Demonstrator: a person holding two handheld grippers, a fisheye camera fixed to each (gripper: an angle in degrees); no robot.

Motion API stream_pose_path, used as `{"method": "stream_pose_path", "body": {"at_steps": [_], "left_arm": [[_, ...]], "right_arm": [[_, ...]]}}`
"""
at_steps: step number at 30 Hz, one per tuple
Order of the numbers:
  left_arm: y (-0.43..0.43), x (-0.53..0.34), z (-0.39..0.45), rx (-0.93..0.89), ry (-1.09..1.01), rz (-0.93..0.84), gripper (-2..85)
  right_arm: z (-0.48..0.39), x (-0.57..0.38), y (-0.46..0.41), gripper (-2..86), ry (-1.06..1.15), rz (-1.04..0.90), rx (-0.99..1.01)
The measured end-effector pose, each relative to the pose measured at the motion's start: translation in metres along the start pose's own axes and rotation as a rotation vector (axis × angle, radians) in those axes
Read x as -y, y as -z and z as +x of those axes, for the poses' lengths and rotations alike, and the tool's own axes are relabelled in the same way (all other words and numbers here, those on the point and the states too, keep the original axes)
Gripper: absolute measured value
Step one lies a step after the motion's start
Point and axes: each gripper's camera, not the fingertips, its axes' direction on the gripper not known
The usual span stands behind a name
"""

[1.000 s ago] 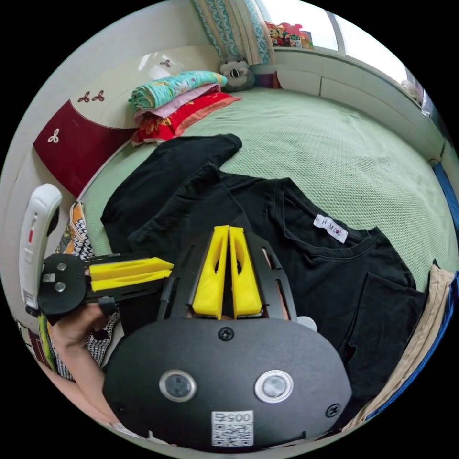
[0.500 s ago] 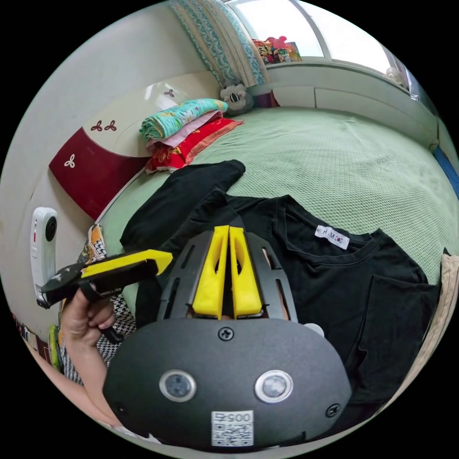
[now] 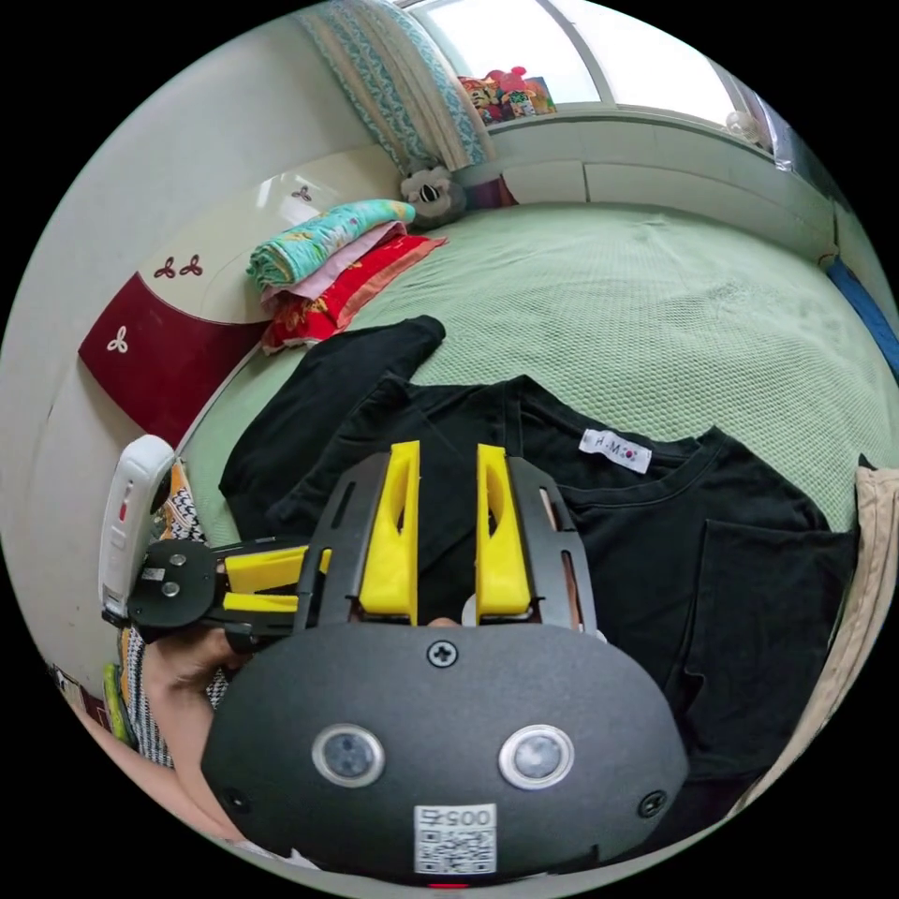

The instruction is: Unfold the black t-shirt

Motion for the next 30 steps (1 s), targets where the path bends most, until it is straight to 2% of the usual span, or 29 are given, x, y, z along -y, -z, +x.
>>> {"method": "stream_pose_path", "body": {"at_steps": [10,14,19,24,28,30], "left_arm": [[-0.003,0.005,0.009,0.013,-0.012,0.003,13.2],[0.0,0.002,0.015,0.006,-0.066,0.003,13.6],[0.004,-0.004,0.021,0.028,-0.117,0.01,14.7],[0.002,-0.009,0.021,0.066,-0.115,-0.009,16.1],[0.007,-0.013,0.021,0.045,-0.115,0.014,15.9],[0.008,-0.014,0.02,0.04,-0.115,0.016,15.8]], "right_arm": [[-0.019,0.007,-0.035,8.2,0.077,-0.192,-0.14],[-0.028,0.01,-0.039,1.1,0.087,-0.188,-0.273],[-0.026,0.013,-0.033,-0.6,0.057,-0.163,-0.107],[-0.024,0.015,-0.026,3.4,0.05,-0.14,-0.163],[-0.027,0.013,-0.036,9.5,0.1,-0.193,-0.085],[-0.033,0.012,-0.04,9.3,0.14,-0.196,-0.159]]}}
